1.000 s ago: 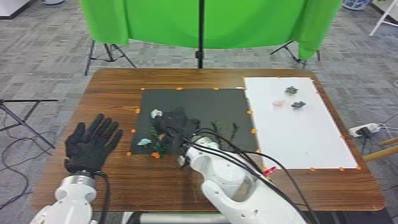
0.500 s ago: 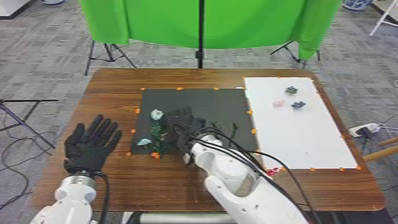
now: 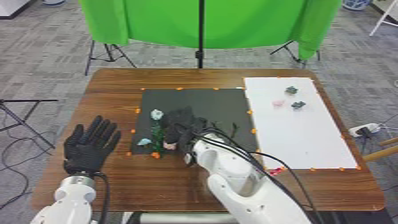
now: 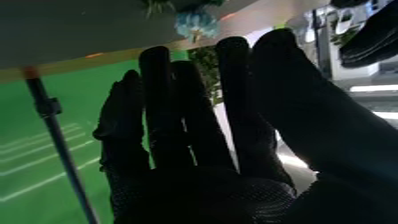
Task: Arrange flowers
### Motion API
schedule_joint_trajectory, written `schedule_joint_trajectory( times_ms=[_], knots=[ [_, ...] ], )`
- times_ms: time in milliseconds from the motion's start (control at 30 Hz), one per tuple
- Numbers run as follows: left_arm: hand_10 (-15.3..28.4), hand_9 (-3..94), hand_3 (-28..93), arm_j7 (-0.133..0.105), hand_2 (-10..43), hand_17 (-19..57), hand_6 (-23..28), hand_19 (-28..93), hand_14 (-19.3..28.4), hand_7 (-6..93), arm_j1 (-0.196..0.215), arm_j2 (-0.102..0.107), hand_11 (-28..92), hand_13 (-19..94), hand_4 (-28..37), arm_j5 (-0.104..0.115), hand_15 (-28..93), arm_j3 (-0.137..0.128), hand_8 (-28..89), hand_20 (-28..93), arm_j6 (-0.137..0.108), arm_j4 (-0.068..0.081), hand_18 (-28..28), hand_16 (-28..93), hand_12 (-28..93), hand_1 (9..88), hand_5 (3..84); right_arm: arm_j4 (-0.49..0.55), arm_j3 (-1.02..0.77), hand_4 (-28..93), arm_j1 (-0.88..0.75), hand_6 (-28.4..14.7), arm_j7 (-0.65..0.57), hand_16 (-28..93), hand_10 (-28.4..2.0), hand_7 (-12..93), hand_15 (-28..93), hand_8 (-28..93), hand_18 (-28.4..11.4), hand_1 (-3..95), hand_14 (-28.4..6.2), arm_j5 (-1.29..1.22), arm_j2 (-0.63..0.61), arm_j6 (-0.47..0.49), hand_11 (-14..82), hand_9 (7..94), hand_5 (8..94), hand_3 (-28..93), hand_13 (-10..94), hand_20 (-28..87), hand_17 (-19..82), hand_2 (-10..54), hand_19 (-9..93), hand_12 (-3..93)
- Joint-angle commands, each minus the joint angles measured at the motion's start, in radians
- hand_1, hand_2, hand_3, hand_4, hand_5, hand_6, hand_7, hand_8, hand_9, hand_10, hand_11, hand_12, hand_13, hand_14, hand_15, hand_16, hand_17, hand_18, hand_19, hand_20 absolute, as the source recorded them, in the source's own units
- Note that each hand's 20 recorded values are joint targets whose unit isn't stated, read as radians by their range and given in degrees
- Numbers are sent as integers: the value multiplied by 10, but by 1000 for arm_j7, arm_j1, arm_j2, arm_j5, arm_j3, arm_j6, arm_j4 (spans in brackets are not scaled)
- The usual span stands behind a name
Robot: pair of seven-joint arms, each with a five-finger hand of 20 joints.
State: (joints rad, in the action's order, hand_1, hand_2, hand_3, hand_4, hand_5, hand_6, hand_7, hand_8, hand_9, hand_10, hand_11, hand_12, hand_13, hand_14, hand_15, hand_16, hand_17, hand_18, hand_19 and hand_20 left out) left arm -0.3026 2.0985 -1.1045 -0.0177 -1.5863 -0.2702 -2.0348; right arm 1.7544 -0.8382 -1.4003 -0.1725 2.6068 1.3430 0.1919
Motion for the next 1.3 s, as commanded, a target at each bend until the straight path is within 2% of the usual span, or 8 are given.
schedule_joint_trajectory(
  times_ms=[33,200,233,267,333,667,1067,1300],
  knots=[
    [170,402,779,0,152,-74,116,426,180,122,29,-7,247,306,-283,5,450,-5,-94,127,-15,-6,164,-96,94,286,483,37,-32,-283,9,-6,-58,109,-173,235,520,-166,-229,451,-158,-36,-16,-26,161,498,624,841,366,457,196,-95,807,150],
    [171,402,779,9,152,-74,117,427,180,122,15,-6,247,306,-283,5,450,7,-94,127,-9,3,164,-96,93,286,484,14,-7,-283,-2,3,-34,127,-168,289,550,-155,-227,569,-153,23,-8,-10,209,537,679,617,380,460,199,-95,805,166],
    [172,402,779,4,152,-74,116,427,180,122,19,-4,246,306,-283,6,450,10,-94,127,-7,0,164,-96,93,286,484,16,-2,-283,-10,4,-32,132,-166,292,550,-115,-223,710,-151,28,-9,-11,216,541,685,320,381,466,198,-95,800,169],
    [172,402,779,8,152,-74,116,427,181,122,14,-5,246,306,-283,2,450,10,-95,127,-6,2,164,-96,93,286,484,11,0,-65,-11,4,-28,135,-165,295,546,-94,-221,858,-149,32,-5,-8,217,542,689,-76,382,472,197,-95,796,172],
    [171,402,779,12,152,-74,116,427,181,122,8,-3,246,306,-283,0,449,10,-95,127,-8,5,164,-96,93,286,484,4,2,25,-13,5,-25,138,-163,295,541,-77,-216,932,-146,37,1,2,215,542,695,-270,382,475,194,-95,793,175],
    [171,402,778,19,153,-75,117,429,181,122,0,-3,247,307,-283,-3,450,18,-95,128,-14,9,164,-96,93,286,484,-26,6,-29,-8,6,-17,146,-164,260,536,-88,-216,899,-148,46,21,25,197,540,708,-210,382,482,194,-95,791,172],
    [171,403,776,11,157,-75,117,429,181,121,-5,8,246,307,-283,8,451,25,-94,127,-11,15,164,-96,92,286,486,-51,9,206,-20,13,-5,131,-154,219,528,-32,-226,946,-140,50,27,-13,180,586,811,-283,416,461,209,-95,797,153],
    [171,402,778,15,157,-74,116,429,180,122,8,-8,245,306,-283,-1,451,17,-94,126,-5,11,164,-96,93,285,485,-17,0,324,-19,15,-21,141,-141,210,511,6,-220,945,-131,-8,13,-13,174,617,865,-283,436,461,213,-95,792,155]
  ],
)
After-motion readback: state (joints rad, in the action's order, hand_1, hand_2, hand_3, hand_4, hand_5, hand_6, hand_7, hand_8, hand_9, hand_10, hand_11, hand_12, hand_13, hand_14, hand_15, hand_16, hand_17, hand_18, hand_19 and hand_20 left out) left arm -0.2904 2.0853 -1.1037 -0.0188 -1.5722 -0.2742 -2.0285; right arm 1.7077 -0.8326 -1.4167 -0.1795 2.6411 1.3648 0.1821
